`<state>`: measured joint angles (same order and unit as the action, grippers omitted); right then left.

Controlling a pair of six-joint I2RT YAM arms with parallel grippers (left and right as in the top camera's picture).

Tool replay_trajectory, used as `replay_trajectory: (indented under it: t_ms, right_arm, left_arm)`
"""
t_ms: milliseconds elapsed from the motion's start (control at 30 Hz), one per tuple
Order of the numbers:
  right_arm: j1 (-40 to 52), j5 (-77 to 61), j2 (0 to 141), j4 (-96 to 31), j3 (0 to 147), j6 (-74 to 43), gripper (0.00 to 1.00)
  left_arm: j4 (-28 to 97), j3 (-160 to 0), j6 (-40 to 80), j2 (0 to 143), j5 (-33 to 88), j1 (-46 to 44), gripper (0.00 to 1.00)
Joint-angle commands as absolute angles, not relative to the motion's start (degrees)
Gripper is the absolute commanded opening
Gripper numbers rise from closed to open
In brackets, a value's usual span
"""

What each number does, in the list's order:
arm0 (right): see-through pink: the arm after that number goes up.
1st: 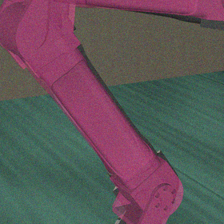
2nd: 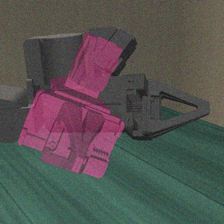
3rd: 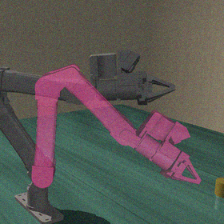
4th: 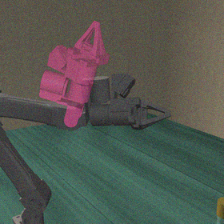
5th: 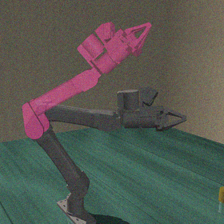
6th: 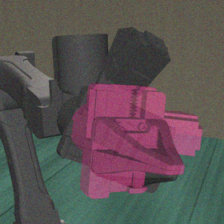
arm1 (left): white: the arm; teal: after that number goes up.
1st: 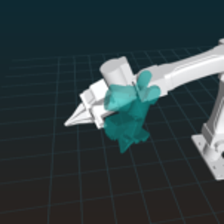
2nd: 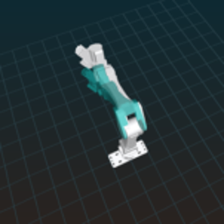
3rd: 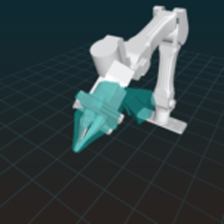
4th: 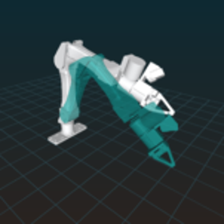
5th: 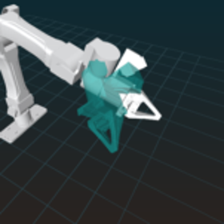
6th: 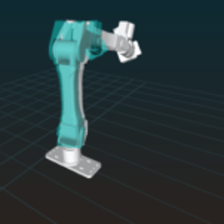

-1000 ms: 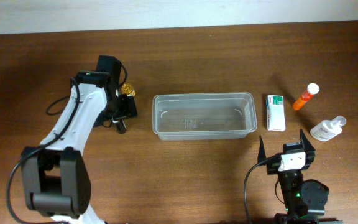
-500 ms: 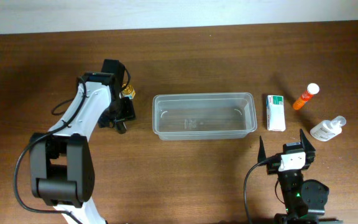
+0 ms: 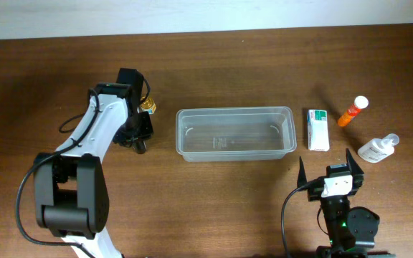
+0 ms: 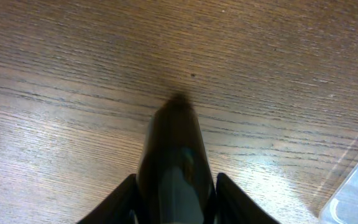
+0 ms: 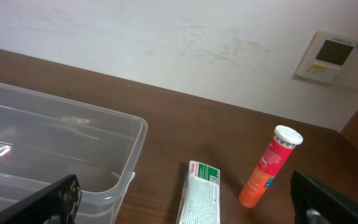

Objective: Pack container
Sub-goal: 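Move left gripper down over the dark brown bottle and grasp it, then lift the brown bottle with left gripper and carry it over the container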

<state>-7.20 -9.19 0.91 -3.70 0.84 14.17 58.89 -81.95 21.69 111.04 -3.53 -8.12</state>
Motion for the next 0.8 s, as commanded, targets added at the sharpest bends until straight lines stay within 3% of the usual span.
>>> replay_trajectory:
  t_ms: [0,200,567,767]
  right_arm:
    - [-7.5,-10.1,0.4,-3.8,0.4,14.4,0.98]
    - [-7.5,-10.1,0.4,-3.8,0.4,14.4,0.98]
    - [-7.5,-10.1,0.4,-3.8,0.4,14.3,0.98]
    - [-7.5,-10.1,0.4,-3.8,0.4,14.4,0.98]
  left_arm:
    - [58.9,-81.6,20.9,111.6,-3.9,-8.1,0.31]
    - [59.2,-82.7,20.8,111.6,-3.9,-8.1,0.00]
    - [68.9,-95.5,16.6,108.8,-3.4,-8.1,0.05]
    - [73.0,-104.4,15.6,104.2,7.9,-8.4,0.06]
